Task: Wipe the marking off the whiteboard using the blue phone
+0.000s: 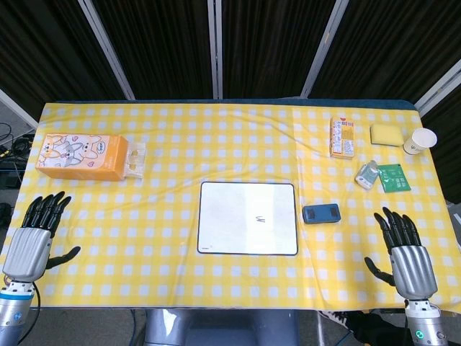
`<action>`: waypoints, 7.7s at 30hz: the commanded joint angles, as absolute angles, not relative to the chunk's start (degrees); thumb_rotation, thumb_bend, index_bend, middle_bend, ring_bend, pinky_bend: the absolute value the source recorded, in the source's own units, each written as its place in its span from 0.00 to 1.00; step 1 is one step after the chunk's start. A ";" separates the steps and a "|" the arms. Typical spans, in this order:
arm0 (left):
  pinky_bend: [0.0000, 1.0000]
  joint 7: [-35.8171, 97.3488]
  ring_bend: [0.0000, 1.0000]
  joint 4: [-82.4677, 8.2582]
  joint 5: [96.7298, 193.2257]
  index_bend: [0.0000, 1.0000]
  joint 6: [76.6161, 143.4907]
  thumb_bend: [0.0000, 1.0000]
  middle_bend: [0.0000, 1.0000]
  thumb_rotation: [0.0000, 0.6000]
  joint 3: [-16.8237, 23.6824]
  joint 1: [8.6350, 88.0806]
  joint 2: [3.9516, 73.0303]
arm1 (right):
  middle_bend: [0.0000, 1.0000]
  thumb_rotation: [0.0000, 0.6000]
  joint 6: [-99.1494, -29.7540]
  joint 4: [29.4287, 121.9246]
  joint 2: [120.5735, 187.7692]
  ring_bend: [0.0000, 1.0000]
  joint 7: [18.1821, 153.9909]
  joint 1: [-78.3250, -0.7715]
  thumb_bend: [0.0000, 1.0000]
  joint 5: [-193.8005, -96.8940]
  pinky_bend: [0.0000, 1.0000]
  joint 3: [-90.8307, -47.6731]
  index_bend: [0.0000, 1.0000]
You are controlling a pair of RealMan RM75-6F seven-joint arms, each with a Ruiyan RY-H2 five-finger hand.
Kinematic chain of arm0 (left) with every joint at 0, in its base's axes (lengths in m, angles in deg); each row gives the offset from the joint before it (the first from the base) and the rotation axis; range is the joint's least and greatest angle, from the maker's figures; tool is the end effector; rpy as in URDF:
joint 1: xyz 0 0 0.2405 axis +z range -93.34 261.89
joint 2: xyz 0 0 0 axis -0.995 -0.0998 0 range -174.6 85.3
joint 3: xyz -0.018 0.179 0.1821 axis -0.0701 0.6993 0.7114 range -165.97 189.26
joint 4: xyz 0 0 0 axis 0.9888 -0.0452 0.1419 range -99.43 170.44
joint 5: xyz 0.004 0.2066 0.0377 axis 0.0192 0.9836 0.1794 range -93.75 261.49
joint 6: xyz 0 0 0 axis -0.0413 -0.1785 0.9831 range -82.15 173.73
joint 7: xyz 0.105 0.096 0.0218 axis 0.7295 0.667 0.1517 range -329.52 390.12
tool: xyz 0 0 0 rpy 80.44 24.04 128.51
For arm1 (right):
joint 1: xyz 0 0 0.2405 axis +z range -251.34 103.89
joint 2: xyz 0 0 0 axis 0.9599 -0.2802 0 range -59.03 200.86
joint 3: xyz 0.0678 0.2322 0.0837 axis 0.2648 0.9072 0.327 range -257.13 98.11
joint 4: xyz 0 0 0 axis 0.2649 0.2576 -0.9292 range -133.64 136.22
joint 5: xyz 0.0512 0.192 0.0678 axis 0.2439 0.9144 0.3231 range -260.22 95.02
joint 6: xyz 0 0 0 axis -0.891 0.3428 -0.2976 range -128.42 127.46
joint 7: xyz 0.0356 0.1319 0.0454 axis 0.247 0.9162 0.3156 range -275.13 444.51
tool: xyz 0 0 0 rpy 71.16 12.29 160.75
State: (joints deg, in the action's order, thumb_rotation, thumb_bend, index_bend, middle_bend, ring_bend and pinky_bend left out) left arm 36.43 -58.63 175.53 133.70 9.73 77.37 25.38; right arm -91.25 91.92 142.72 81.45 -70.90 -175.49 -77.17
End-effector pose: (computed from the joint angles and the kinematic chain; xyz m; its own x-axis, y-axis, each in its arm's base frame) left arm -0.2735 0.1850 0.1243 0.3723 -0.0453 0.9270 0.9161 -0.1425 -0.3748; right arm -0.2893 -0.1666 0.1256 0.3506 0.0742 0.9336 -0.9296 -0.0938 0.3565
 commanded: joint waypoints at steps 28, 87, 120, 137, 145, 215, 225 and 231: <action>0.00 35.23 0.00 -58.62 173.37 0.00 132.76 0.01 0.00 1.00 8.26 76.48 24.89 | 0.09 1.00 -62.30 100.20 140.05 0.01 64.40 -54.12 0.15 -157.77 0.06 -71.09 0.20; 0.00 34.63 0.00 -57.01 169.05 0.00 128.99 0.01 0.00 1.00 7.24 74.42 25.69 | 0.22 1.00 -52.12 82.99 153.56 0.07 54.04 -35.87 0.24 -128.63 0.16 -73.31 0.39; 0.00 33.77 0.00 -57.26 168.94 0.00 129.51 0.01 0.00 1.00 7.13 74.48 25.40 | 0.73 1.00 -62.08 96.10 155.03 0.73 61.74 -37.14 0.56 -145.02 0.77 -69.62 0.82; 0.00 32.29 0.00 -56.63 168.01 0.00 128.90 0.01 0.00 1.00 6.88 74.40 24.97 | 0.73 1.00 -58.87 91.46 170.11 0.73 50.87 -27.85 0.56 -133.40 0.77 -65.61 0.82; 0.00 31.09 0.00 -56.26 167.22 0.00 128.64 0.01 0.00 1.00 6.50 74.39 24.68 | 0.73 1.00 -56.35 84.29 175.54 0.73 51.29 -25.77 0.56 -130.33 0.77 -66.11 0.82; 0.00 31.29 0.00 -57.21 168.45 0.00 129.83 0.01 0.00 1.00 6.82 74.74 24.33 | 0.73 1.00 -59.22 80.74 170.33 0.74 49.34 -30.35 0.56 -124.51 0.78 -69.39 0.82; 0.00 31.56 0.00 -57.75 168.80 0.00 130.18 0.01 0.00 1.00 6.84 74.81 24.17 | 0.73 1.00 -58.38 85.50 169.99 0.74 48.27 -30.01 0.56 -125.12 0.78 -70.26 0.82; 0.00 30.72 0.00 -57.77 168.94 0.00 130.72 0.01 0.00 1.00 6.73 75.06 23.78 | 0.73 1.00 -57.82 88.44 170.96 0.75 47.14 -29.32 0.56 -125.30 0.78 -71.38 0.82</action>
State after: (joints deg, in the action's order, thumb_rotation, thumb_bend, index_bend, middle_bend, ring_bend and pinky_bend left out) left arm 30.78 -57.76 168.92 130.66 6.75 75.02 23.83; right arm -57.75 88.17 170.72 47.40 -29.48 -125.08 -71.13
